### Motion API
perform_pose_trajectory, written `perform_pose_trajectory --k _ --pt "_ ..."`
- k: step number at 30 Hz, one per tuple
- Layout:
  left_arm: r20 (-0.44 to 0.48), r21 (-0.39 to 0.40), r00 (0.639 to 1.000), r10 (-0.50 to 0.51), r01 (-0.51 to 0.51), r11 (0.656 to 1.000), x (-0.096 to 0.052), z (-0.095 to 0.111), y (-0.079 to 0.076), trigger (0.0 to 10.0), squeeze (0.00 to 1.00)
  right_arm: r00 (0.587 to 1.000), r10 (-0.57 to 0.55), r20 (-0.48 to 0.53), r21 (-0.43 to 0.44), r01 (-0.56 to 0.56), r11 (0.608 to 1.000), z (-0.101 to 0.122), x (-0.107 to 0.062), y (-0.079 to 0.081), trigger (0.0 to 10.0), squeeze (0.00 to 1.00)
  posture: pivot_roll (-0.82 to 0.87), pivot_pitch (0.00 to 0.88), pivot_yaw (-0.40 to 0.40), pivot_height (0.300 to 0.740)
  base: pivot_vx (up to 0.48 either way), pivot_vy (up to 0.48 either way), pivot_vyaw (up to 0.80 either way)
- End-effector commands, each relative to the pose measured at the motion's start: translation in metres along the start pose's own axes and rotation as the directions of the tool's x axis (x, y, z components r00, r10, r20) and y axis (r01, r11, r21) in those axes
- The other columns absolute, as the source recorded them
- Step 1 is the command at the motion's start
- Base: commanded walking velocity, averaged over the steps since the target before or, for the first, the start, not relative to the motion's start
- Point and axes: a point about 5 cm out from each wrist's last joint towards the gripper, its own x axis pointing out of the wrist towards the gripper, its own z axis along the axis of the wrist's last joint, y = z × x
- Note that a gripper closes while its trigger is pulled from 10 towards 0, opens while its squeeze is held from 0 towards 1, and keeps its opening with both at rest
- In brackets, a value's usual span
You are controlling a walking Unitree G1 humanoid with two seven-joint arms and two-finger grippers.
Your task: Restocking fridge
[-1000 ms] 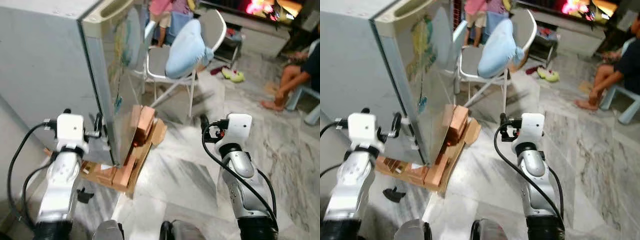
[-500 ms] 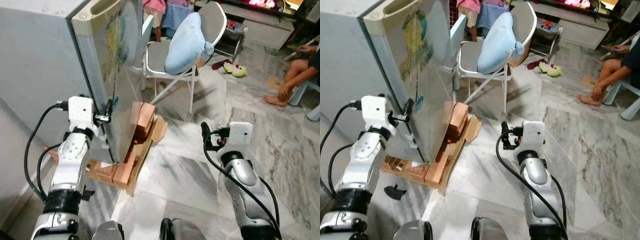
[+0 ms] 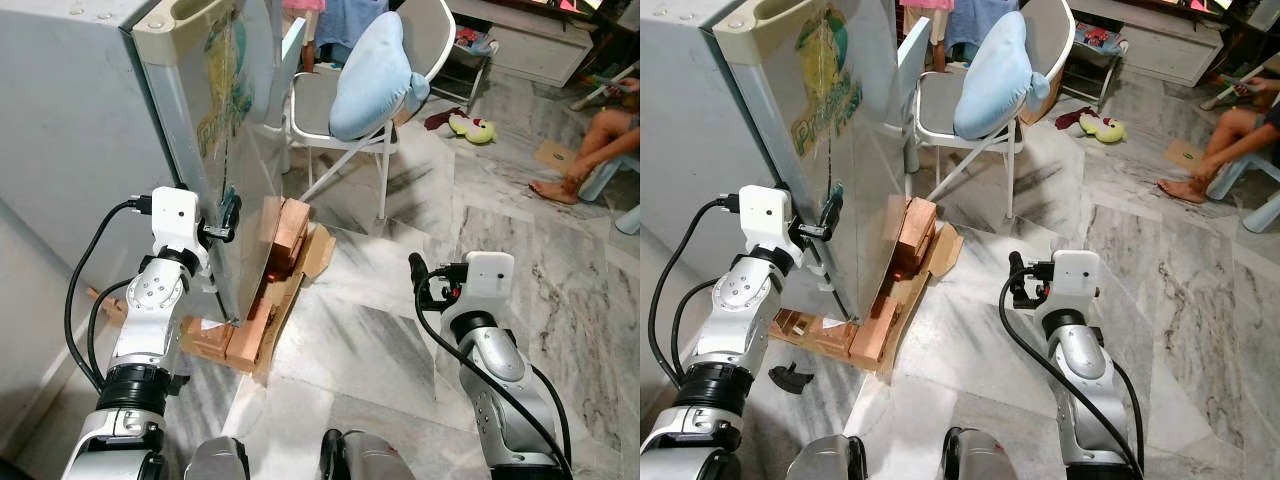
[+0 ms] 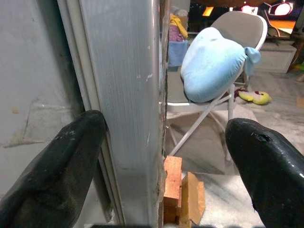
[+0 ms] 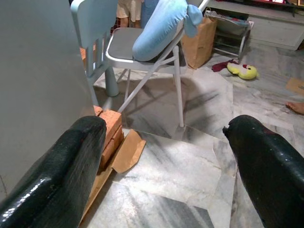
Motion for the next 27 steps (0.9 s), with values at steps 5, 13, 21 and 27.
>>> perform_pose_trajectory --k 5,13,21,27 --pt "-0.007 -0.012 1.000 -0.006 0.006 1.000 0.017 0.001 -0.006 10.0 0.00 1.000 0.010 0.012 0.005 -0.010 1.000 0.006 0.001 0.000 10.0 0.00 -0.05 0.131 -0.110 0.740 0.000 0.000 0.00" --pt "0.035 -0.037 0.954 -0.299 0.300 0.953 0.034 0.017 -0.073 10.0 0.00 0.999 0.022 0.029 0.017 -0.022 1.000 0.010 0.003 0.002 10.0 0.00 -0.05 0.118 -0.117 0.740 0.000 0.000 0.00" --pt "0.054 -0.012 0.781 -0.622 0.624 0.782 0.012 0.017 -0.147 10.0 0.00 0.997 0.001 0.078 0.030 -0.003 1.000 0.019 0.005 0.002 10.0 0.00 -0.05 0.111 -0.109 0.740 0.000 0.000 0.00" --pt "0.007 -0.036 0.833 -0.553 0.553 0.832 0.012 0.002 -0.122 10.0 0.00 0.993 -0.002 0.119 0.030 -0.002 1.000 0.026 0.004 0.002 10.0 0.00 -0.04 0.111 -0.109 0.740 0.000 0.000 0.00"
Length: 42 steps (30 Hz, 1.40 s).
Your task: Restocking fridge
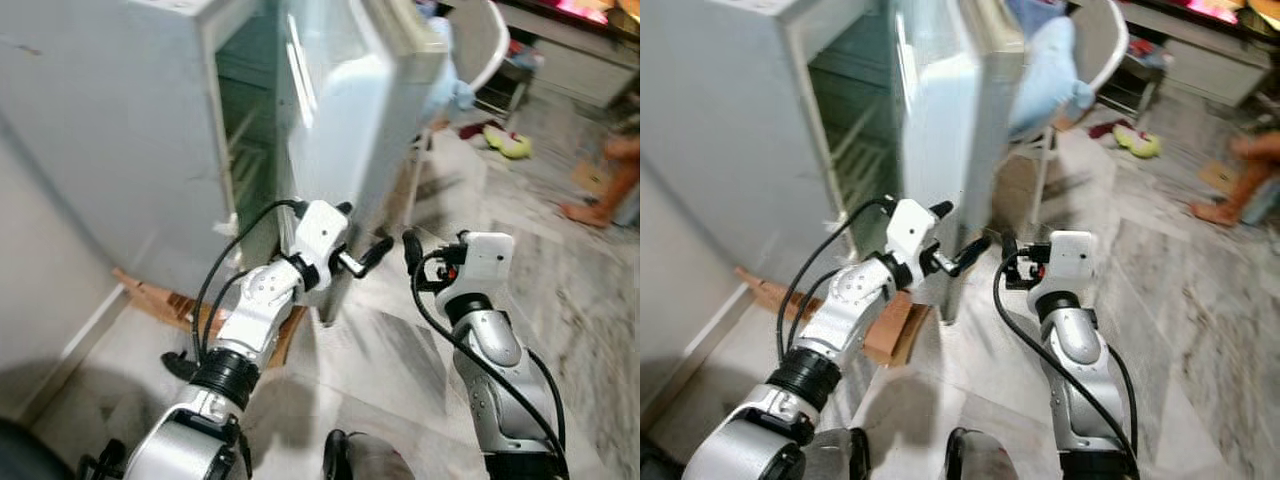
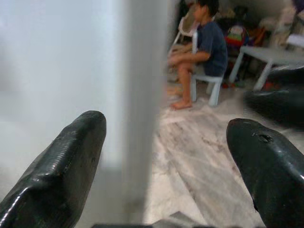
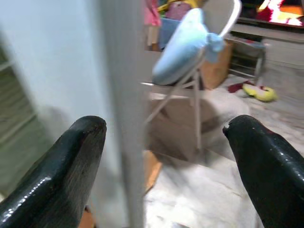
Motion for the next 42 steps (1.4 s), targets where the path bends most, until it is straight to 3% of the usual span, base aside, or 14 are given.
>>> perform_pose_trajectory --k 1,2,7,10,16,19,26,31,36,42 --pt "-0.018 -0.002 0.999 0.030 -0.030 1.000 -0.004 -0.007 0.003 10.0 0.00 1.000 -0.003 0.025 -0.002 0.003 1.000 0.005 -0.001 -0.001 10.0 0.00 -0.04 0.111 -0.109 0.740 0.000 0.000 0.00" --pt "-0.046 0.025 0.995 0.089 -0.088 0.996 -0.014 -0.013 0.015 10.0 0.00 0.999 0.003 0.034 0.003 -0.003 1.000 0.006 0.000 0.000 10.0 0.00 -0.04 0.111 -0.109 0.740 0.000 0.000 0.00" --pt "-0.057 0.045 0.986 0.158 -0.155 0.987 -0.030 -0.017 0.032 10.0 0.00 0.999 0.022 0.043 0.000 -0.022 1.000 0.008 0.003 0.005 10.0 0.00 -0.03 0.110 -0.112 0.740 0.000 0.000 -0.16" --pt "-0.057 0.050 0.984 0.171 -0.168 0.985 -0.033 -0.017 0.034 10.0 0.00 0.999 0.023 0.044 0.001 -0.023 1.000 0.008 0.003 0.005 10.0 0.00 -0.02 0.109 -0.113 0.740 0.185 -0.260 -0.80" --pt "-0.064 0.057 0.966 0.250 -0.247 0.967 -0.052 -0.023 0.043 10.0 0.00 0.999 0.020 0.043 0.003 -0.020 1.000 0.005 0.001 0.006 10.0 0.00 -0.03 0.107 -0.106 0.740 0.179 -0.404 -0.40" --pt "-0.065 0.066 0.949 0.309 -0.305 0.950 -0.077 -0.027 0.047 10.0 0.00 0.999 0.012 0.039 0.005 -0.012 1.000 0.003 0.000 0.005 10.0 0.00 -0.03 0.110 -0.105 0.740 0.000 -0.428 0.00" --pt "-0.066 0.020 0.905 0.420 -0.419 0.908 -0.107 -0.025 0.057 10.0 0.00 0.999 0.018 0.038 0.013 -0.019 1.000 0.001 0.003 0.008 10.0 0.00 0.01 0.125 -0.103 0.740 0.000 -0.433 0.00" --pt "-0.079 0.045 0.882 0.465 -0.463 0.885 -0.121 -0.021 0.053 10.0 0.00 0.998 0.023 0.064 0.003 -0.023 1.000 0.008 0.009 0.006 10.0 0.00 0.03 0.138 -0.092 0.740 0.000 -0.441 0.00" --pt "-0.102 0.008 0.864 0.494 -0.496 0.869 -0.134 -0.022 0.047 10.0 0.00 0.997 0.006 0.073 0.001 -0.006 1.000 0.011 0.011 0.002 10.0 0.00 0.03 0.151 -0.091 0.740 0.000 -0.442 0.00" --pt "-0.133 0.009 0.857 0.498 -0.502 0.865 -0.140 -0.025 0.049 10.0 0.00 0.998 0.012 0.066 -0.006 -0.012 1.000 0.009 0.008 0.004 10.0 0.00 0.01 0.152 -0.090 0.740 0.000 -0.439 0.00"
